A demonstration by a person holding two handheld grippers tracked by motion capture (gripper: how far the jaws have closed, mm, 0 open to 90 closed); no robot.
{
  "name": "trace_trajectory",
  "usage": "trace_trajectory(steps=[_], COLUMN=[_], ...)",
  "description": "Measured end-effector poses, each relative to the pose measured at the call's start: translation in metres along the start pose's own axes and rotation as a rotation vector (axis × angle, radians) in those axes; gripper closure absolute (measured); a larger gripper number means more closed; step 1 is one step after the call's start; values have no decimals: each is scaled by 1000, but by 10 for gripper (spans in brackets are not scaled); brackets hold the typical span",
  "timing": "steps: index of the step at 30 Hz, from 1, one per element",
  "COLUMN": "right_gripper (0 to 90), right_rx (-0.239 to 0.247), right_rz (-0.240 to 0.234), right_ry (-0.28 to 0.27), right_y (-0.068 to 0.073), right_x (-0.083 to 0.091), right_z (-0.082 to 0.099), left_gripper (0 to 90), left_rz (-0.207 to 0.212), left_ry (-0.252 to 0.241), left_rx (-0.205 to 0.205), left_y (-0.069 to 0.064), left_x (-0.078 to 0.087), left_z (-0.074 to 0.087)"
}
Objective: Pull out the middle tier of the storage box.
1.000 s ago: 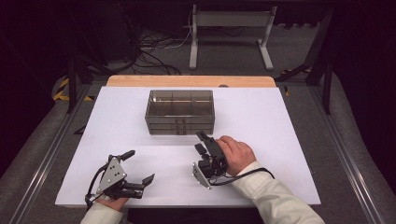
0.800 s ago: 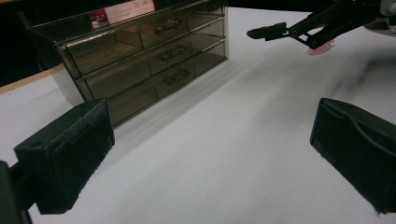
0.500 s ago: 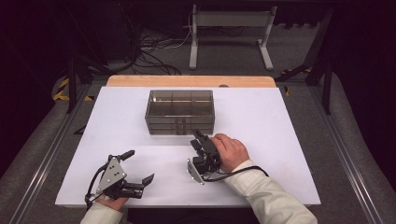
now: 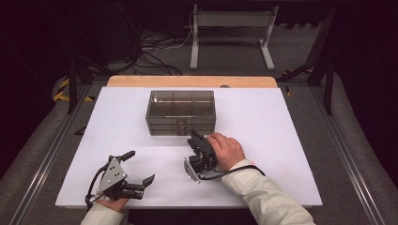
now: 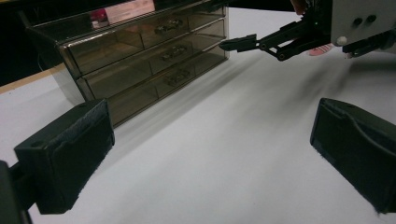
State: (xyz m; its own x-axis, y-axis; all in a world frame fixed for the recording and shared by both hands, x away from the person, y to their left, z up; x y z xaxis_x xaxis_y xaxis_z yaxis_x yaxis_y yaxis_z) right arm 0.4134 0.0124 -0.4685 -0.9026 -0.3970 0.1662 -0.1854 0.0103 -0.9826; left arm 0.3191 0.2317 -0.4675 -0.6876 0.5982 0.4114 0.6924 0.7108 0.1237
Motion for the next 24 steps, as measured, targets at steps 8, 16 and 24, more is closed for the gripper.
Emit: trace_trajectory(steps=[8, 16, 24], right_gripper=[537, 596, 623], right_rx=[13, 24, 31], right_rz=[5, 14, 8], right_ry=[-6, 14, 21], right_y=[4, 8, 12], right_x=[-9, -18, -28], right_z=[-3, -3, -2], left_gripper=[8, 8, 9], left_rz=[-1, -5, -3], left_ry=[0, 3, 2], left_rx=[-1, -2, -1], left_y=[0, 0, 1], left_x=[0, 0, 0], left_z=[0, 0, 0])
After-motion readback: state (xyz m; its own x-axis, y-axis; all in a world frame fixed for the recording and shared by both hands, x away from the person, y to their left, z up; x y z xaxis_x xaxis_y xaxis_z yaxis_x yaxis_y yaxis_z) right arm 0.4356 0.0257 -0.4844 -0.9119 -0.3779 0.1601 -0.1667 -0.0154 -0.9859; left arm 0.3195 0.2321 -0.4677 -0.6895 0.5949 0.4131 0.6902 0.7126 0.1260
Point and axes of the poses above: each handheld gripper's, and its own axes: x roughly backward along the jaws, z roughly out of its underside, y roughly to its left, the point moved 5 cm from there along -x, roughly forward along the jaws, and after that the axes turned 7 degrees about y, right-handed, at the moved point
